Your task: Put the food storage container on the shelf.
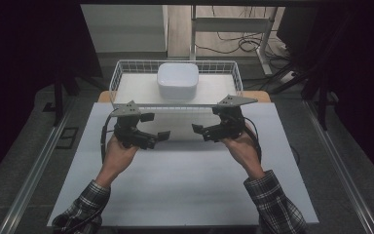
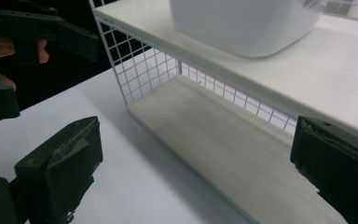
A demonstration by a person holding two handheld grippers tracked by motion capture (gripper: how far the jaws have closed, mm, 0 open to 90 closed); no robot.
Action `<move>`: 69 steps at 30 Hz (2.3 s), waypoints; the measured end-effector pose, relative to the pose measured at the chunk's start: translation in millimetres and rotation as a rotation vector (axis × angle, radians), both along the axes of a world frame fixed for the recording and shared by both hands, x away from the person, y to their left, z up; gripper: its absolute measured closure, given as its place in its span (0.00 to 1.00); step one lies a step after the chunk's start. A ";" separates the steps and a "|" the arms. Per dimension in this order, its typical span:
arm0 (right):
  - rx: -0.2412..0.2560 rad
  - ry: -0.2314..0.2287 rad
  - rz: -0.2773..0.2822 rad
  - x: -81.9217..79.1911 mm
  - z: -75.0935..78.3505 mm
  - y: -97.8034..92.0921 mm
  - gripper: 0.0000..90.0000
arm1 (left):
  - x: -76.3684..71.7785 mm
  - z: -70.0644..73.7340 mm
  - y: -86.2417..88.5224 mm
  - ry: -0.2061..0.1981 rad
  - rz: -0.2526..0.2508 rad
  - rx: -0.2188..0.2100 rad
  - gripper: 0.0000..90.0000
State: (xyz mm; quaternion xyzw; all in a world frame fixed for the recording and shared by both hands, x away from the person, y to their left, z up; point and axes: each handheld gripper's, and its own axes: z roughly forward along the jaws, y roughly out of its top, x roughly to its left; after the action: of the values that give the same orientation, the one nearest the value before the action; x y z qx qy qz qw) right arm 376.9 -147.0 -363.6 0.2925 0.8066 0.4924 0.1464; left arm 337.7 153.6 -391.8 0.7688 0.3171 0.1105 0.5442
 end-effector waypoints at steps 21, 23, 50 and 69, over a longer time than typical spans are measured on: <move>-0.036 0.001 0.020 -24.0 -50.1 -4.9 0.01 | -18.1 -54.2 -1.5 0.045 0.005 0.035 0.05; -0.042 0.007 0.019 -26.2 -53.2 -6.5 0.01 | -20.7 -58.1 -0.7 0.047 0.009 0.041 0.05; -0.051 0.035 0.007 -67.2 -69.6 -32.4 0.00 | -63.9 -79.8 18.2 0.058 0.036 0.056 0.05; -0.095 0.046 -0.011 -89.6 -100.1 -48.2 0.00 | -83.4 -106.2 18.9 0.093 0.029 0.097 0.06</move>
State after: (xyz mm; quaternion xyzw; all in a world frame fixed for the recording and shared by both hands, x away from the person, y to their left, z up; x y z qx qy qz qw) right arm 287.3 -195.2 -463.7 0.3009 0.8305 0.4460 0.1443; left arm 254.3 172.6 -497.9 0.7940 0.3477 0.0977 0.4891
